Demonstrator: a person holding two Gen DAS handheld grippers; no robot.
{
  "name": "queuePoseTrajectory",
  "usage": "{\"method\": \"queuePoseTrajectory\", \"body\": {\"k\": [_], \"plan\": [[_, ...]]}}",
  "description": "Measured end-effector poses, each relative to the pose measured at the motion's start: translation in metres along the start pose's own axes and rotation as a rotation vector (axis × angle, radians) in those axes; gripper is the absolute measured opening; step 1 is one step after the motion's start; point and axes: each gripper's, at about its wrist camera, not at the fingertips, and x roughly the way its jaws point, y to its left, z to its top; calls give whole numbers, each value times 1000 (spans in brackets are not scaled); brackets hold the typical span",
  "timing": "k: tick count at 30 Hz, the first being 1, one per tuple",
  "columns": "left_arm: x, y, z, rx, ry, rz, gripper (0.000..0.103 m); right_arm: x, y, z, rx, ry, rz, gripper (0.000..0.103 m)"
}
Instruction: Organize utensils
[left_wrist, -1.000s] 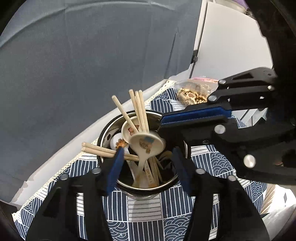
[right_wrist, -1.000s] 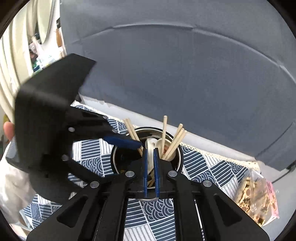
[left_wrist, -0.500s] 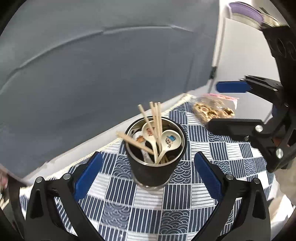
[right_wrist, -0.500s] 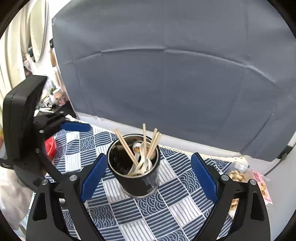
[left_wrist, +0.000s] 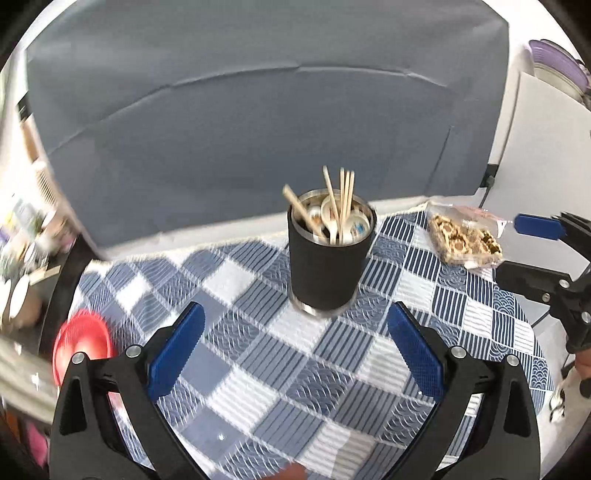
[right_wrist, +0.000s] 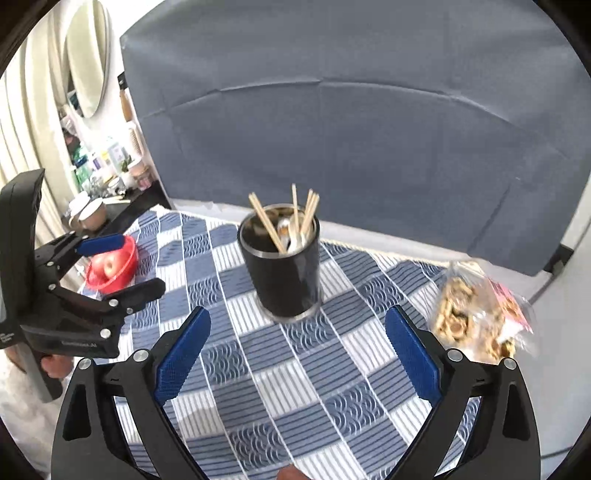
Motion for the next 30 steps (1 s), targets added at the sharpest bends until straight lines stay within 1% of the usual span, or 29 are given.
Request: {"method": "queuePoseTrajectory", "body": {"k": [4, 7, 10, 12, 15, 19, 21, 22, 23, 24, 25, 27, 30], "plan": [[-17, -15, -36, -35, 38, 7, 97, -17, 2, -38, -3, 8, -26, 94], [-24, -28, -62, -20, 72, 33, 97, -28, 5, -70, 8, 33, -40, 95], [-34, -38, -88, -39, 115, 39, 97, -41, 9, -97, -11, 37, -46, 95], [-43, -45, -102, -47, 119, 69, 97, -53, 13, -116, -31, 45, -66, 95], [-59, -58, -124, -51, 117, 115, 97, -70, 15, -137, -23, 45, -53, 95], [-77, -67, -138, -108, 116, 98, 97, -92, 14, -156, 1, 43, -32, 95], [-89, -73, -142, -110, 81, 131, 97, -100, 15, -161, 7, 33, -31, 95], [-94, -75, -144, -112, 76, 132, 97, -106, 16, -165, -3, 11, -54, 95], [-99, -77, -146, -118, 74, 113, 97, -111, 17, -166, -11, -6, -75, 95], [-103, -77, -147, -131, 71, 98, 97, -116, 17, -168, -17, -27, -89, 95], [-106, -79, -148, -140, 68, 101, 97, -119, 15, -169, -14, -39, -89, 95], [-112, -86, -151, -121, 51, 139, 97, -123, 10, -170, 3, -49, -89, 95], [-117, -93, -153, -106, 39, 140, 97, -120, 4, -174, 21, -24, -71, 95]]}}
